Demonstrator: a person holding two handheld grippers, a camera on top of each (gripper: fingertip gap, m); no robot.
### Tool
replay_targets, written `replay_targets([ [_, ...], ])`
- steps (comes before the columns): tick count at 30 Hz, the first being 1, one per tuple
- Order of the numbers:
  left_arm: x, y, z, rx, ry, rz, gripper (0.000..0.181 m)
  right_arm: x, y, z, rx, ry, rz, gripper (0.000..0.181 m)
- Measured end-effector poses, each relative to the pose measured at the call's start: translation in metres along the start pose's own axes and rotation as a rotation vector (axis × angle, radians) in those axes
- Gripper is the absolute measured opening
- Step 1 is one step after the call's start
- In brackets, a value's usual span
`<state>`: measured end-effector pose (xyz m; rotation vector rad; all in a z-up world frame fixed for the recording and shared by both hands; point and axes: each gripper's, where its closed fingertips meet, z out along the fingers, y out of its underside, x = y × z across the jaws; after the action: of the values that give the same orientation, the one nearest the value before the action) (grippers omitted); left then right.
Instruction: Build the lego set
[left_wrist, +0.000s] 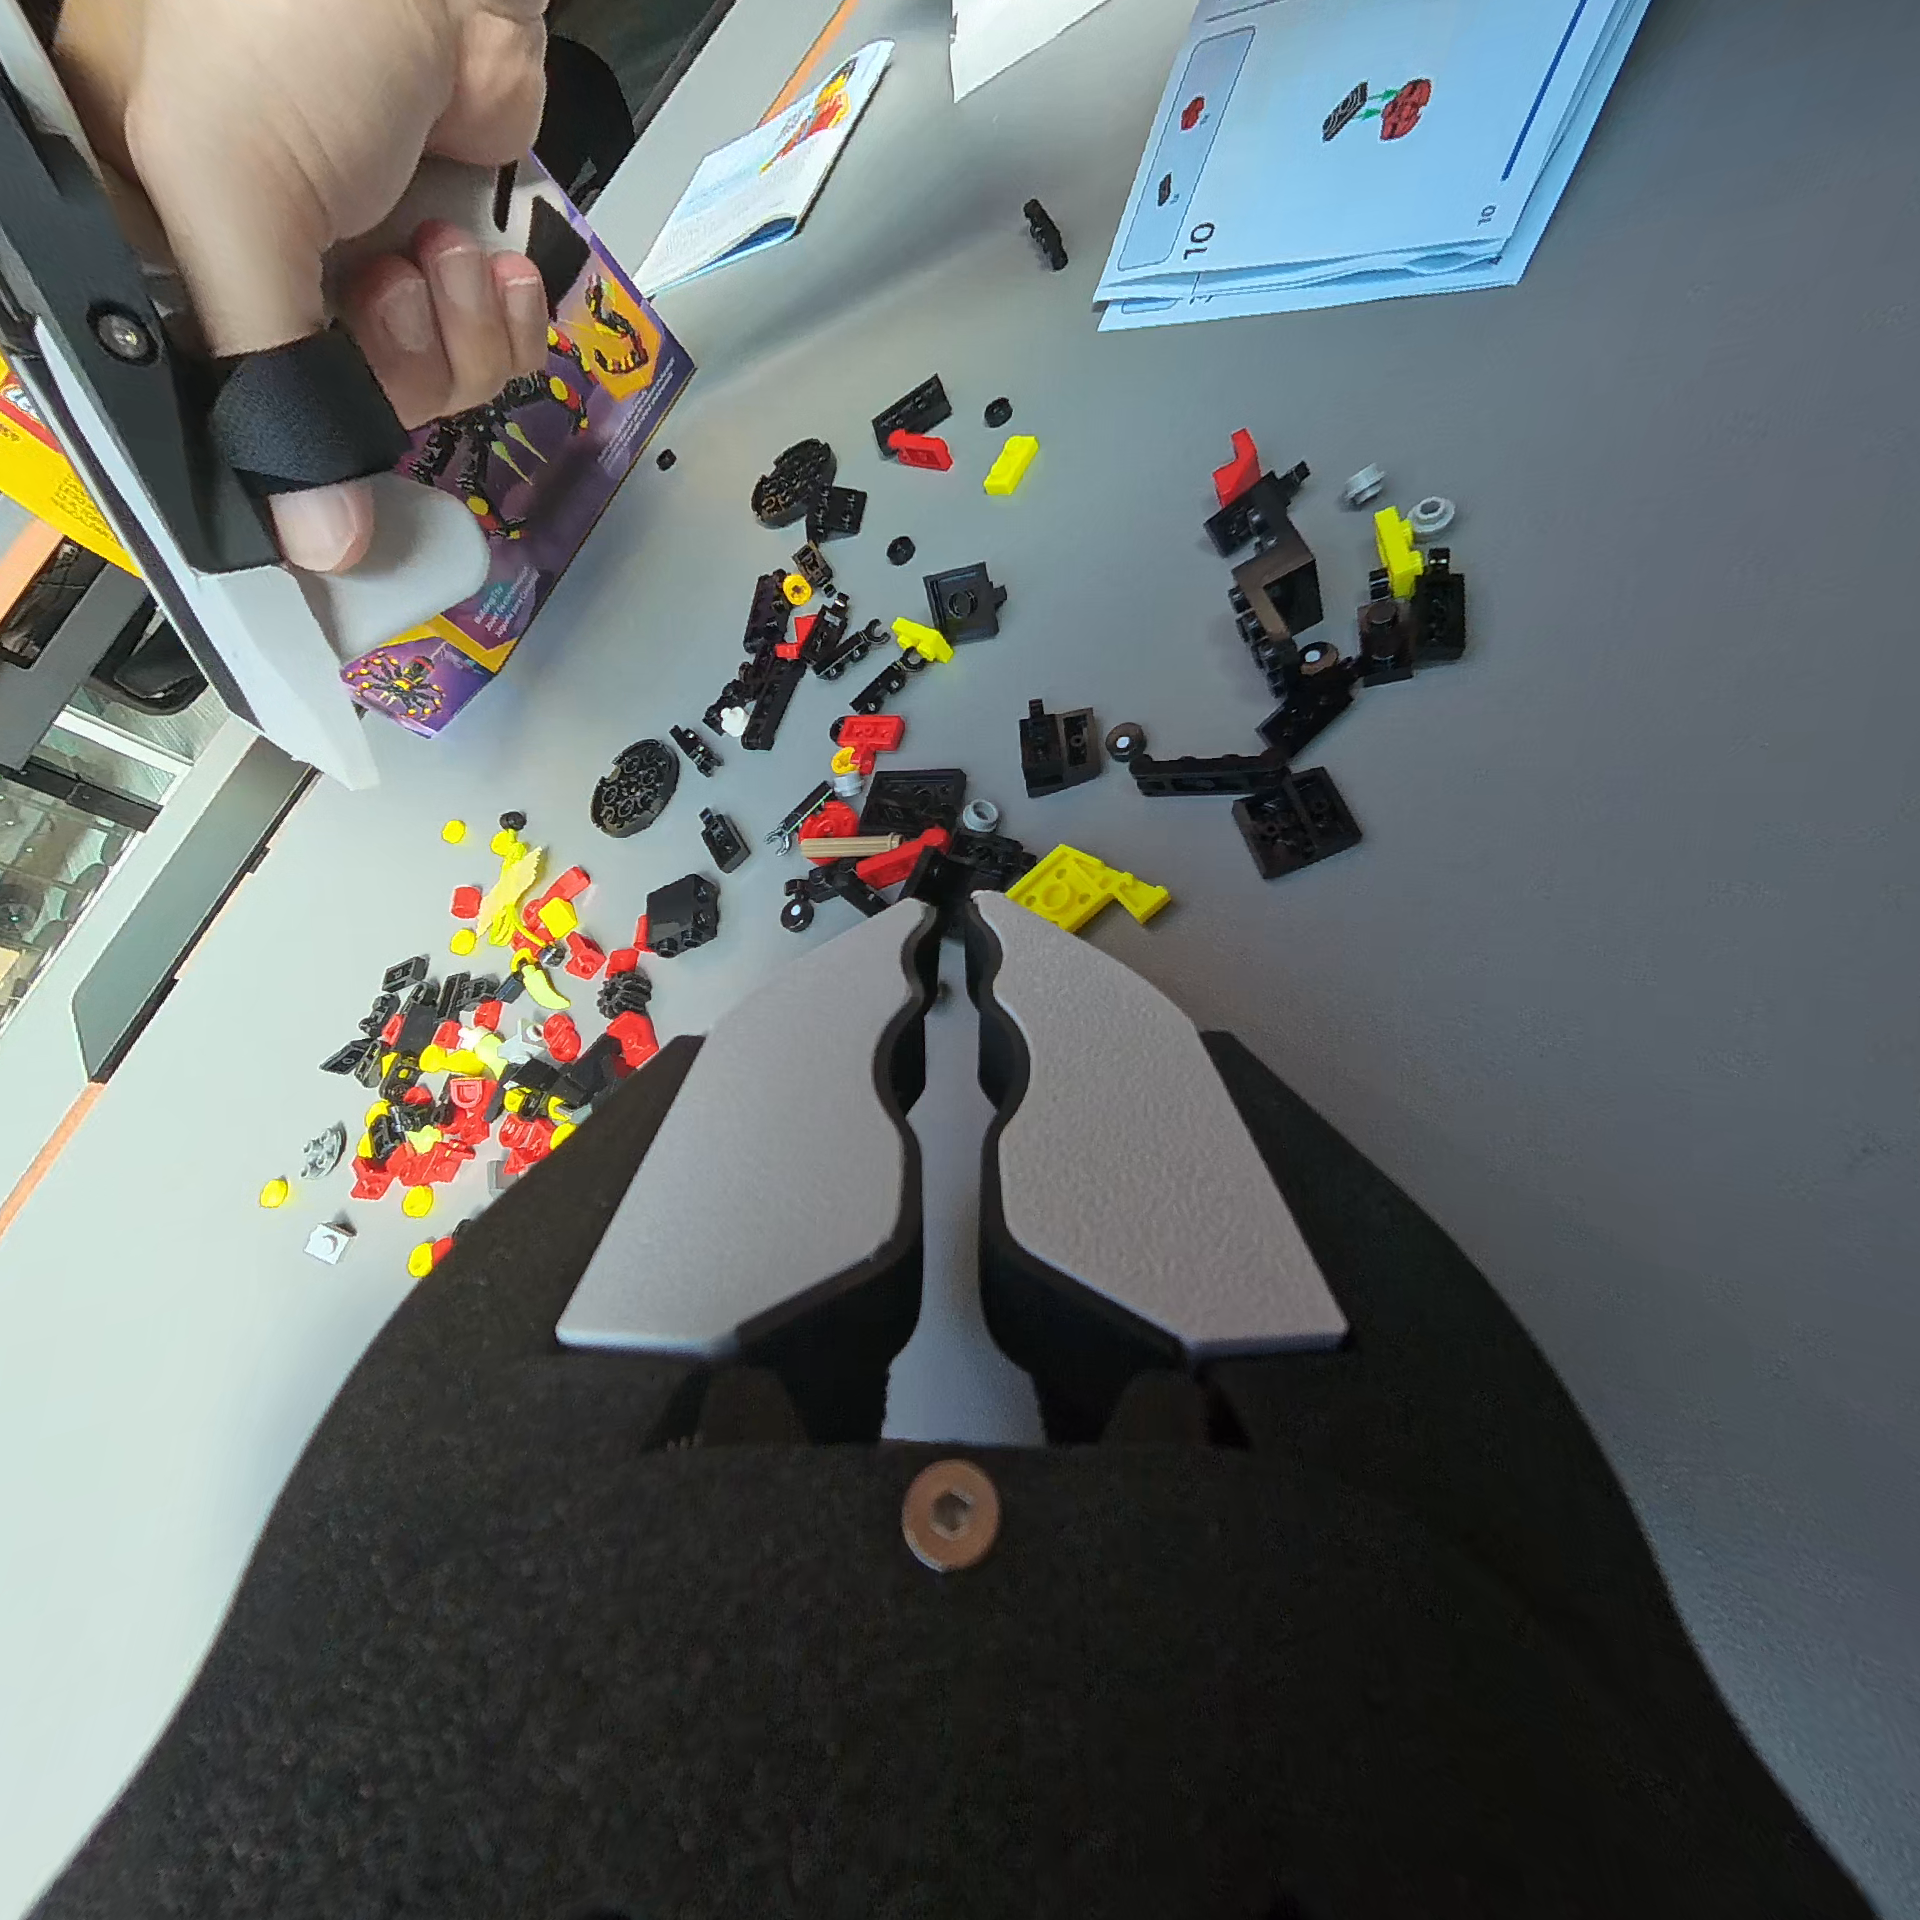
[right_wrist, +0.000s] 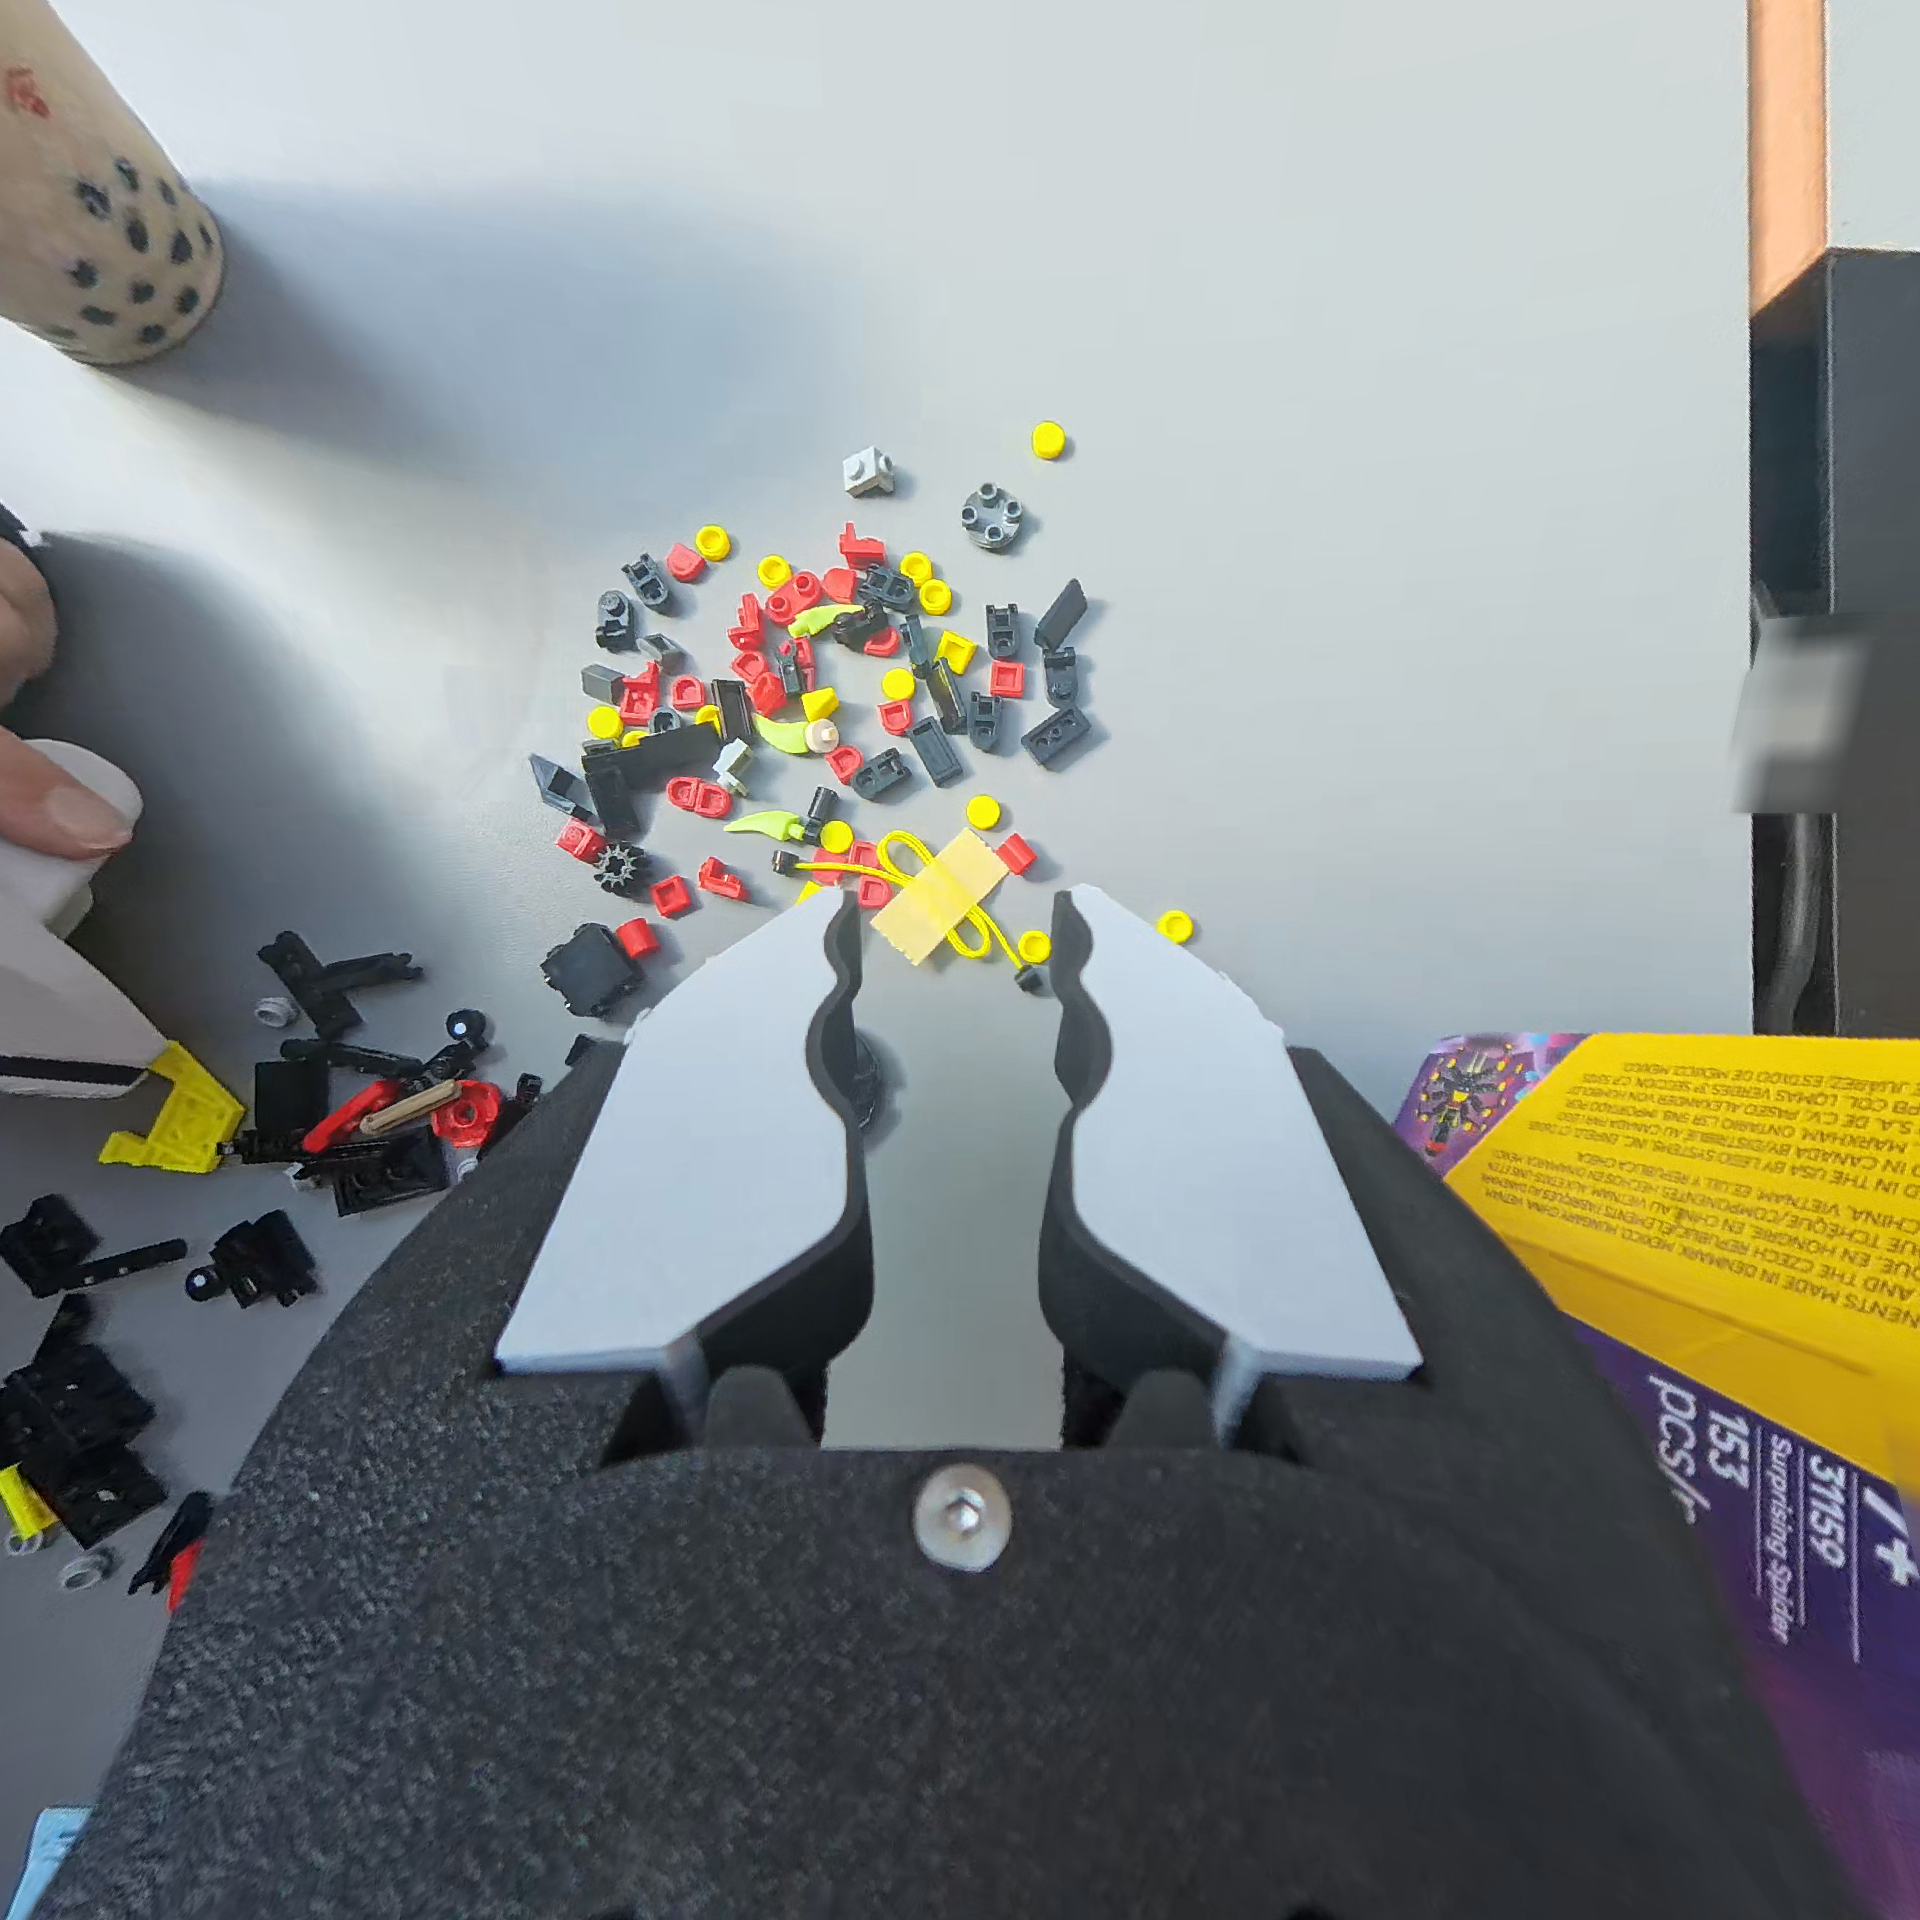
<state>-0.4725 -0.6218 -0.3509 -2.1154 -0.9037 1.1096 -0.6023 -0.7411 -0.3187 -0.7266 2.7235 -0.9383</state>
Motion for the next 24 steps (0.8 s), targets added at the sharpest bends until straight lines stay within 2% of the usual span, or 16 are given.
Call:
replay_targets([
  [3,-0.001,-0.001,-0.001,0.006,-0.003,-0.006,0.004,-0.008,0.009,-0.006,-0.047,0.068,-0.022,0.032],
  [8,-0.002,-0.001,-0.001,0.012,-0.005,-0.009,0.004,-0.043,0.021,-0.044,0.063,0.100,0.068,0.032],
  [13,-0.001,-0.004,-0.004,0.027,-0.008,-0.005,0.004,-0.074,0.059,-0.099,0.140,0.222,0.168,0.032],
  [17,-0.004,0.001,-0.007,-0.009,-0.023,0.011,0.005,-0.097,0.097,-0.131,0.155,0.317,0.258,0.030],
  [21,-0.004,0.008,-0.005,-0.067,-0.022,0.019,0.005,-0.134,0.128,-0.136,0.130,0.281,0.301,0.006],
  [24,-0.008,0.015,-0.003,-0.125,-0.028,0.029,0.008,-0.155,0.142,-0.127,0.112,0.272,0.310,0.000],
])
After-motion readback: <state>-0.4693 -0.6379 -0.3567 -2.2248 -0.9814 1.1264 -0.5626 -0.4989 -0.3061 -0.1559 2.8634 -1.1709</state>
